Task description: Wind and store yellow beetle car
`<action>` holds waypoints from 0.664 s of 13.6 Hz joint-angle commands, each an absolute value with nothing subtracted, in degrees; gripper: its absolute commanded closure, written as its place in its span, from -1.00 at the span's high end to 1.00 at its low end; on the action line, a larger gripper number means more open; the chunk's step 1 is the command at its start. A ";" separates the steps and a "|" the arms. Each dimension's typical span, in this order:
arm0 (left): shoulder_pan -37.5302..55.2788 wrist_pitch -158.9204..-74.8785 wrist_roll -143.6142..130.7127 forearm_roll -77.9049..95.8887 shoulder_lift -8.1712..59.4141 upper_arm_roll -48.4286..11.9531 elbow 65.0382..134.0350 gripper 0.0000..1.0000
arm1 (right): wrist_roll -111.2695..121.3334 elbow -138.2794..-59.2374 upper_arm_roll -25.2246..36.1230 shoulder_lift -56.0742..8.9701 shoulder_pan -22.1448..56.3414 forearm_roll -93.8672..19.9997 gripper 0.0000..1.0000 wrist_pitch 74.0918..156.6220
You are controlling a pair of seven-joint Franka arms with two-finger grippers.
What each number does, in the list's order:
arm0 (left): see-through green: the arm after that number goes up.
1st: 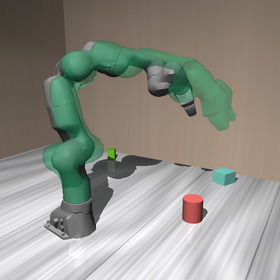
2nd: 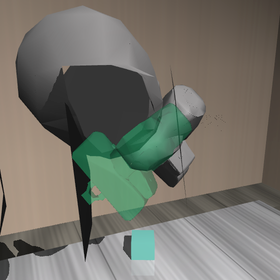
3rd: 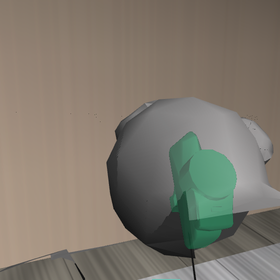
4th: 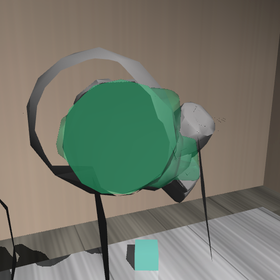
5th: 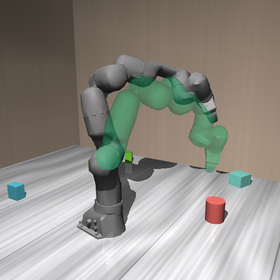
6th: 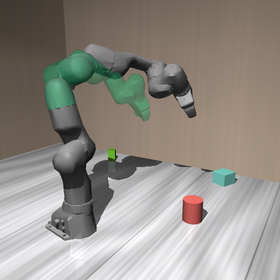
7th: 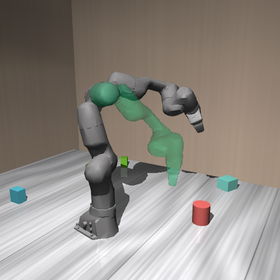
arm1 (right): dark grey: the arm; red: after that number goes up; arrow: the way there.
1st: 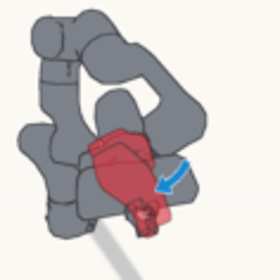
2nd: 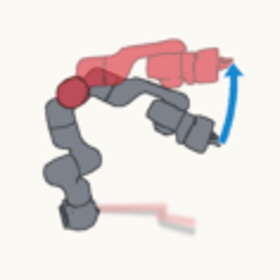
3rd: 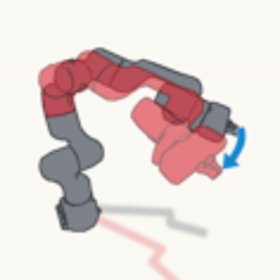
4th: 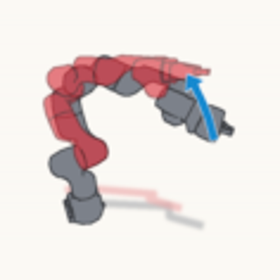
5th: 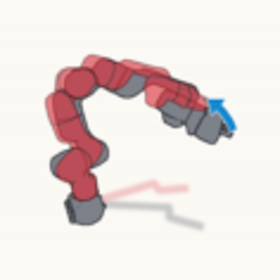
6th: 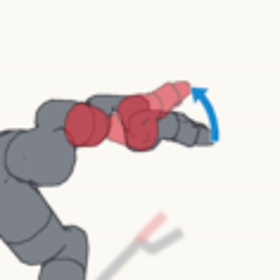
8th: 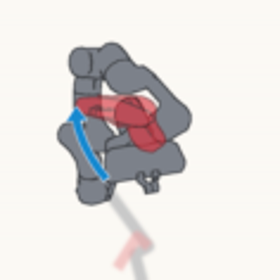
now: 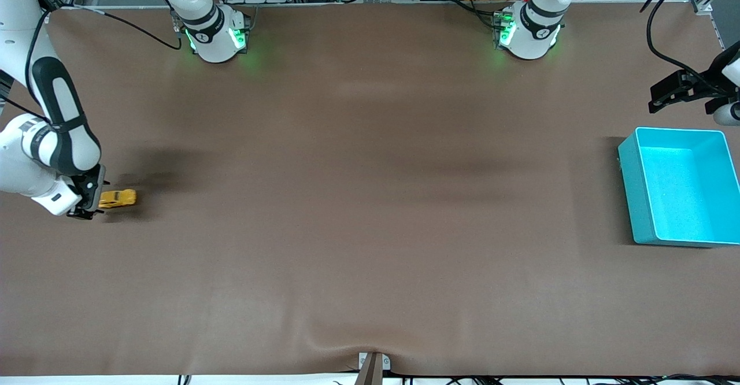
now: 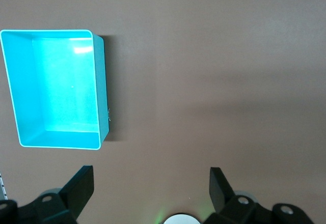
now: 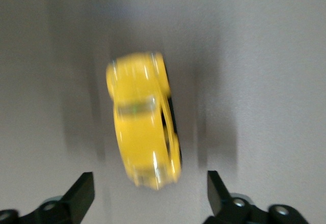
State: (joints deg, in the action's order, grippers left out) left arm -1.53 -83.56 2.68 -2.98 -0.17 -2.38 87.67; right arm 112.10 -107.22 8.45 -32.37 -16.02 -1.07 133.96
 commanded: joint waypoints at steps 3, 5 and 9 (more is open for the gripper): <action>-1.58 -83.58 2.90 -3.08 -0.18 -2.55 87.63 1.00 | 112.68 -98.97 7.73 -33.31 -17.14 -5.09 1.00 123.24; -1.58 -83.58 2.90 -3.08 -0.18 -2.55 87.80 1.00 | 112.68 -98.53 7.73 -33.22 -17.58 -6.68 1.00 122.17; -1.58 -83.58 2.81 -3.08 -0.26 -2.64 88.33 1.00 | 112.85 -98.44 7.73 -33.22 -19.42 -7.73 1.00 121.82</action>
